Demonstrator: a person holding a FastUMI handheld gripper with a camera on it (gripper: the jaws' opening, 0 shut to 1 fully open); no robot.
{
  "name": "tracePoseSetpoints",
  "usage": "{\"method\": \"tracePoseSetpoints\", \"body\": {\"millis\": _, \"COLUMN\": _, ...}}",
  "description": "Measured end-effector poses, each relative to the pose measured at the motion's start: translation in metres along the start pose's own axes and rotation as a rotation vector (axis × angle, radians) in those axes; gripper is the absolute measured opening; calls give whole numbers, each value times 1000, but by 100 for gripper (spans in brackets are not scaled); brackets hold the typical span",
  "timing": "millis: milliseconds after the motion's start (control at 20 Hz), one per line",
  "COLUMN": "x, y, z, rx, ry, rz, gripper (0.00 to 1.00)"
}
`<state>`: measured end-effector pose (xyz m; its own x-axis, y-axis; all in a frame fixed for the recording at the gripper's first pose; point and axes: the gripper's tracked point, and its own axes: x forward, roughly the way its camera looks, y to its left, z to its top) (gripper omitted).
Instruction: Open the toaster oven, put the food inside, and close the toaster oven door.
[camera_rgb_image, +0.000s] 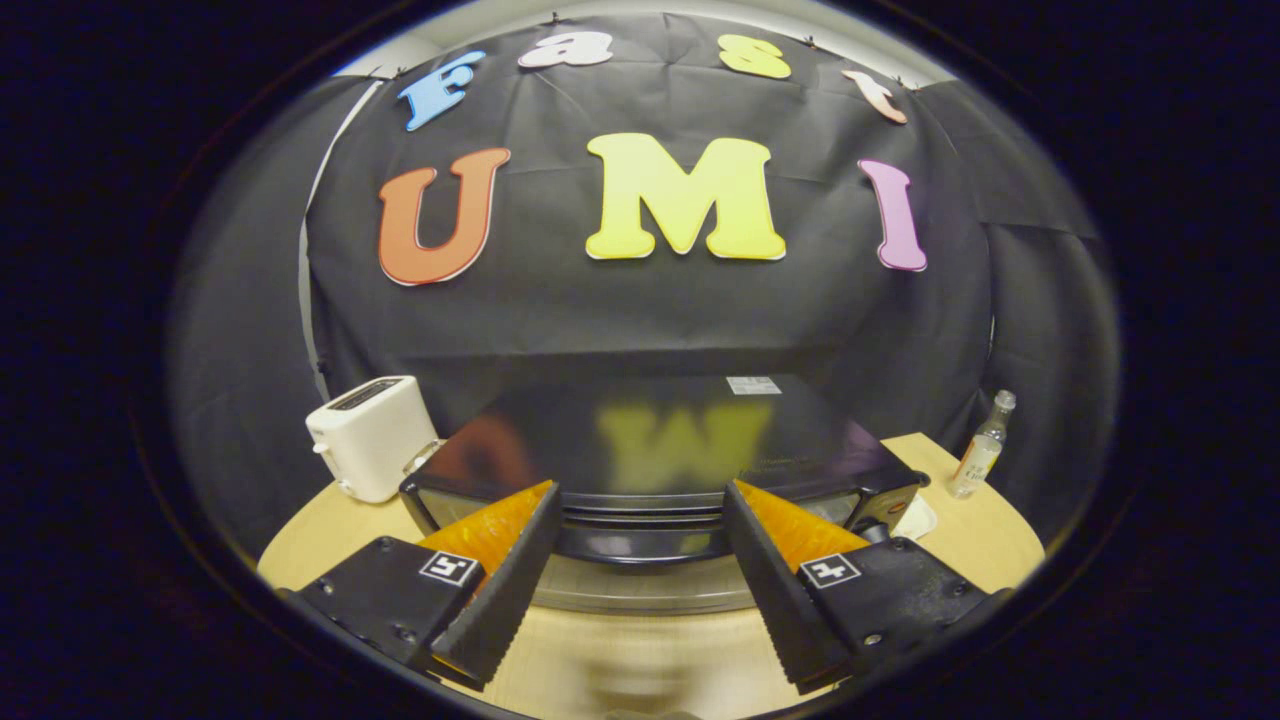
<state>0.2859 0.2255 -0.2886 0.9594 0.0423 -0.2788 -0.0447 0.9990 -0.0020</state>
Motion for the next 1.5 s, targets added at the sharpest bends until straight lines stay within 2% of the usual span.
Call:
{"method": "tracePoseSetpoints", "body": {"millis": 450, "x": -34, "y": 0, "z": -16, "rx": -18, "ry": 35, "rz": -8, "gripper": 100}}
{"method": "tracePoseSetpoints", "body": {"millis": 700, "x": -65, "y": -3, "z": -42, "rx": 6, "ry": 79, "rz": 0, "gripper": 100}}
{"method": "tracePoseSetpoints", "body": {"millis": 1200, "x": -113, "y": -6, "z": -124, "rx": -35, "ry": 198, "rz": -15, "gripper": 100}}
{"method": "tracePoseSetpoints", "body": {"millis": 1500, "x": -122, "y": -10, "z": -184, "rx": -54, "ry": 331, "rz": 6, "gripper": 100}}
